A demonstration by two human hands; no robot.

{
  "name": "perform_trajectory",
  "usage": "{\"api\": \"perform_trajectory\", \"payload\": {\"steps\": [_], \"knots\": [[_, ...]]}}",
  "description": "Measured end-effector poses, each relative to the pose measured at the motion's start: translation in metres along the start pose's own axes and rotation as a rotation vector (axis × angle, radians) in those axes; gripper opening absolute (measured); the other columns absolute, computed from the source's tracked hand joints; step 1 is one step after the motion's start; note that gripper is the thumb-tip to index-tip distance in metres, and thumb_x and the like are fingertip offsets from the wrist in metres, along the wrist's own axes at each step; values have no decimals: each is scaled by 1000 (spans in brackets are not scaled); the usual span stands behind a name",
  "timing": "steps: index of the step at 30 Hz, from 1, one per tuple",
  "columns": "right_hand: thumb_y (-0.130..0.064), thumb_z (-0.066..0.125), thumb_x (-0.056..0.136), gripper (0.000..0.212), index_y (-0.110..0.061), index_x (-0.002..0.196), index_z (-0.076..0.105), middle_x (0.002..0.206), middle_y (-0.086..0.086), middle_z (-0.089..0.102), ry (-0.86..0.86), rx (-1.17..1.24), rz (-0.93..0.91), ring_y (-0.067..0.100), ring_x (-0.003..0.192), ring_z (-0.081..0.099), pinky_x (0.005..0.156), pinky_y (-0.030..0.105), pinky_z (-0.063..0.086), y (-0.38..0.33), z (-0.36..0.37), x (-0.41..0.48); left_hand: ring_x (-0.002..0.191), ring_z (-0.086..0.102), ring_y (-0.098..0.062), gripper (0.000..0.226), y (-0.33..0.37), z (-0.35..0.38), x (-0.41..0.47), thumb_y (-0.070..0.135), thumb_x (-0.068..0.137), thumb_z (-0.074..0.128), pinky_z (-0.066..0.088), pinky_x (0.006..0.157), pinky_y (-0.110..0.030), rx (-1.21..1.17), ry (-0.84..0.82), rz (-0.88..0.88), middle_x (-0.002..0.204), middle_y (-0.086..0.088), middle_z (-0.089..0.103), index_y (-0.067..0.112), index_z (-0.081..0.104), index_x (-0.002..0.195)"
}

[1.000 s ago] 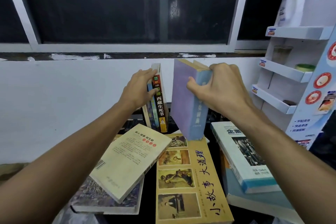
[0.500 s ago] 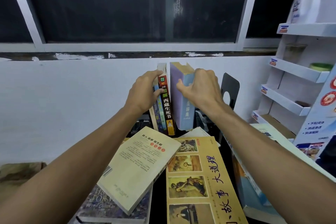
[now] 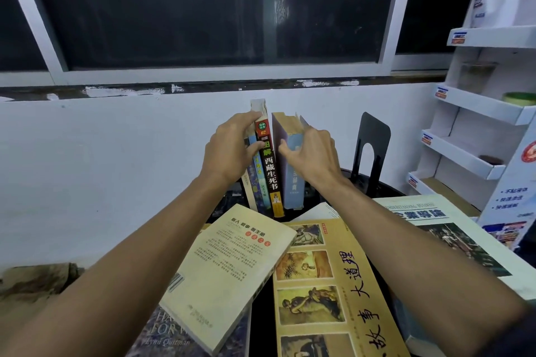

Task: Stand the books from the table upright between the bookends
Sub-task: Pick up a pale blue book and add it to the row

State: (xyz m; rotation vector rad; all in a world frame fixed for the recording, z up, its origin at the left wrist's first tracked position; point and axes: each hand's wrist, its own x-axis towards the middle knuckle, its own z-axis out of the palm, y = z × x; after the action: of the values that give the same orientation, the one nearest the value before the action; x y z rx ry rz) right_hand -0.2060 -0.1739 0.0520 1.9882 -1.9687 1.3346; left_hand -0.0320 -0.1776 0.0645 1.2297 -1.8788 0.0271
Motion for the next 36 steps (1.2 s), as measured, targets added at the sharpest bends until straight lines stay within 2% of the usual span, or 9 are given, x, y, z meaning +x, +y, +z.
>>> {"api": "perform_trajectory", "payload": {"steps": [4,8,13,16,19,21,24,29,36], "knots": [[-47,65,88,36,-11,84,63,79,5,65,-35,-2,31,24,68,63,55,31,51,7,7,2,124,55,-16,56,0,1,-1,24,90,74,56,89,-43,-6,-1,-9,141,4,58,28,52,141],[-49,65,89,39,-10,90,62,76,2,58,-51,-7,3,21,66,58,51,27,39,10,11,2,125,55,-18,57,1,2,-1,25,90,74,55,89,-43,1,-1,-5,142,3,57,28,51,142],[-65,63,86,61,-10,113,66,89,7,69,-108,10,-20,25,80,66,59,30,51,21,18,3,127,54,-17,58,0,2,-1,25,90,74,57,92,-45,-9,-2,-16,143,3,56,29,51,142],[-73,60,83,76,-20,137,51,100,7,69,-176,61,10,26,92,67,71,35,56,31,15,-2,126,54,-17,58,-1,1,-1,25,90,74,57,91,-44,-25,-6,-16,143,3,56,29,51,142],[-59,63,90,68,-45,149,32,118,4,69,-261,237,-41,20,101,68,84,41,59,38,11,-9,126,54,-17,57,-1,1,-1,24,90,74,57,91,-44,-29,-9,-12,142,3,57,28,52,141],[-43,63,97,63,-53,149,29,127,5,65,-317,288,-101,19,102,70,86,45,60,42,9,-11,125,55,-18,56,-1,0,0,23,89,75,56,92,-44,-27,-7,-16,142,2,57,28,53,141],[-21,62,100,59,-44,149,39,125,4,62,-374,327,-144,12,91,71,80,37,63,46,4,-10,124,55,-19,55,-1,0,0,23,89,75,55,94,-45,-23,-3,-14,140,3,59,27,54,140],[-16,62,100,56,-39,147,42,122,1,59,-380,362,-152,10,94,68,65,14,57,48,6,-8,125,55,-18,57,-2,2,0,23,89,75,56,93,-45,-28,-2,-21,142,2,57,26,53,141],[-16,61,100,56,-38,147,40,118,-3,59,-388,341,-153,8,91,67,62,14,56,46,5,-8,126,54,-18,57,-2,0,0,25,90,74,57,91,-44,-20,-7,-17,142,2,57,26,52,142]]}}
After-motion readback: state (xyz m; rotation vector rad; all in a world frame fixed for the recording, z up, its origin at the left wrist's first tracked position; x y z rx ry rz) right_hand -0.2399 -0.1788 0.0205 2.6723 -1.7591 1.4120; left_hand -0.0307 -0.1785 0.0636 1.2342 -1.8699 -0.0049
